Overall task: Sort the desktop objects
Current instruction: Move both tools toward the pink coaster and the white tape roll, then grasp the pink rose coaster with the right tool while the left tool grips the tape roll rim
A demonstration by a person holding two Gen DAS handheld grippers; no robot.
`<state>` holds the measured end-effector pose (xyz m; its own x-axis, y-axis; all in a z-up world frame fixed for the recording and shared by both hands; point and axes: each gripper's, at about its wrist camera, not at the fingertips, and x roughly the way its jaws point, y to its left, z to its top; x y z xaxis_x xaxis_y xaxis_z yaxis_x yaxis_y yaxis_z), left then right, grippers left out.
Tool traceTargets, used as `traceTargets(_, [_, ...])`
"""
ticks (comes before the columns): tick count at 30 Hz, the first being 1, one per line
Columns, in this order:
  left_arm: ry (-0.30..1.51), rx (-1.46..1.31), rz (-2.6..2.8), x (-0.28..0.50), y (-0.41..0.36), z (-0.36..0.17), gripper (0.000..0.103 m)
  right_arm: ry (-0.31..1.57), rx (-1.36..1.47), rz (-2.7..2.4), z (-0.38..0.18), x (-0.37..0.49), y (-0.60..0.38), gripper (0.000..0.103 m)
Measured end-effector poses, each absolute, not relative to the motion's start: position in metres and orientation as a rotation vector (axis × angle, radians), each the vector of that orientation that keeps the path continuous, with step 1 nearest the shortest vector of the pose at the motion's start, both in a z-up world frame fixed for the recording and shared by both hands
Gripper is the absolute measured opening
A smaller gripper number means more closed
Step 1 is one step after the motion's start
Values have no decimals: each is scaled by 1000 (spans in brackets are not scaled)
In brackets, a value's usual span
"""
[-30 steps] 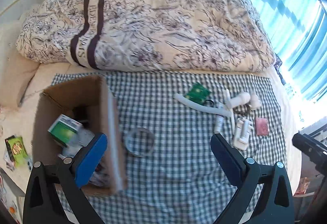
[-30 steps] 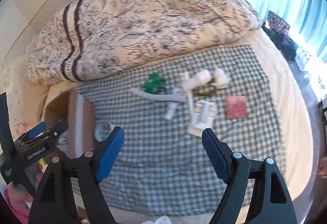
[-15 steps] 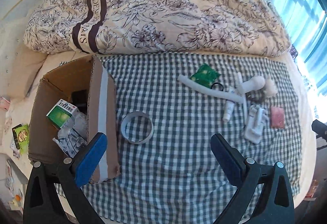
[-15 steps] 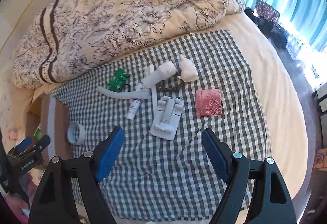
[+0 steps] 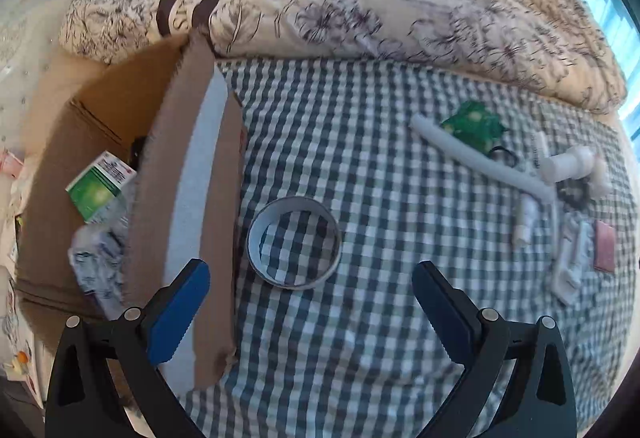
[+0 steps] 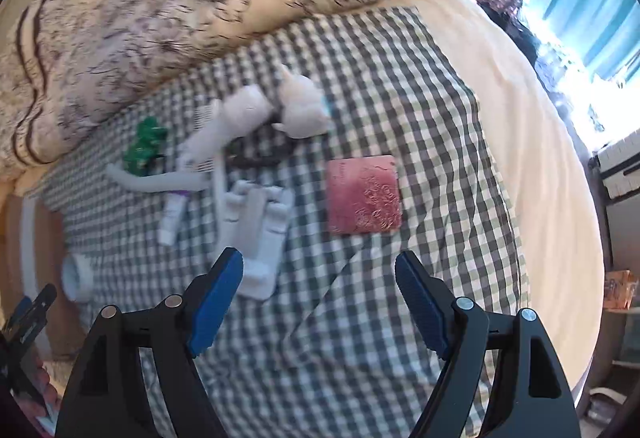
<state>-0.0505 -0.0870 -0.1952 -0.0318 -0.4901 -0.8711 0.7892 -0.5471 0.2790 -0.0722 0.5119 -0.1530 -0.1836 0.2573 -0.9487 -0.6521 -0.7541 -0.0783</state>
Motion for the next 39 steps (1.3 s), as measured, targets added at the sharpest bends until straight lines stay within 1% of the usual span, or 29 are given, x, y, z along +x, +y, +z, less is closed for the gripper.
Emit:
traceTargets(1, [340, 1302, -1724, -50, -90, -201, 103, 460, -1496, 1974, -159, -74, 517, 79])
traceTargets(3, [228, 1290, -1706, -55, -88, -209, 103, 444, -1510, 1951, -172, -77, 527, 79])
traceTargets(5, [156, 1286, -1722, -60, -85, -214, 103, 441, -1528, 1924, -188, -80, 538, 79])
traceTargets(9, [68, 1242, -1691, -65, -84, -223, 103, 452, -1542, 1883, -214, -83, 552, 79])
traceTargets(13, [89, 1278, -1758, -80, -80, -233, 103, 483, -1560, 1868, -229, -82, 560, 79])
traceTargets(16, [56, 1287, -1735, -92, -83, -242, 103, 475, -1579, 1870, -234, -81, 563, 79])
traceTargets(21, [189, 1286, -1664, -88, -127, -262, 103, 473, -1595, 1877, -238, -80, 570, 79])
traceTargets(22, [182, 1292, -1631, -86, -134, -268, 103, 470, -1597, 1879, -239, -80, 571, 79])
traceTargets(25, [53, 1340, -1583, -88, -139, -285, 103, 473, -1597, 1892, -240, -79, 572, 82])
traceTargets(26, [35, 1354, -1584, -88, -138, -290, 103, 472, -1597, 1896, -241, -79, 572, 83])
traceTargets(33, [44, 1357, -1591, -85, -138, -293, 102, 460, -1609, 1904, -245, -78, 566, 85])
traceTargets(34, [97, 1369, -1609, -84, -140, -291, 93, 452, -1615, 1902, -246, -78, 564, 85])
traceTargets(35, [136, 1368, -1616, -84, -142, -289, 87, 444, -1620, 1897, -247, -79, 562, 85])
traceTargets(37, [188, 1328, -1612, -75, -146, -282, 72, 419, -1631, 1883, -248, -81, 559, 85])
traceTargets(39, [240, 1320, -1636, -71, -149, -278, 71, 383, -1643, 1865, -250, -83, 553, 85])
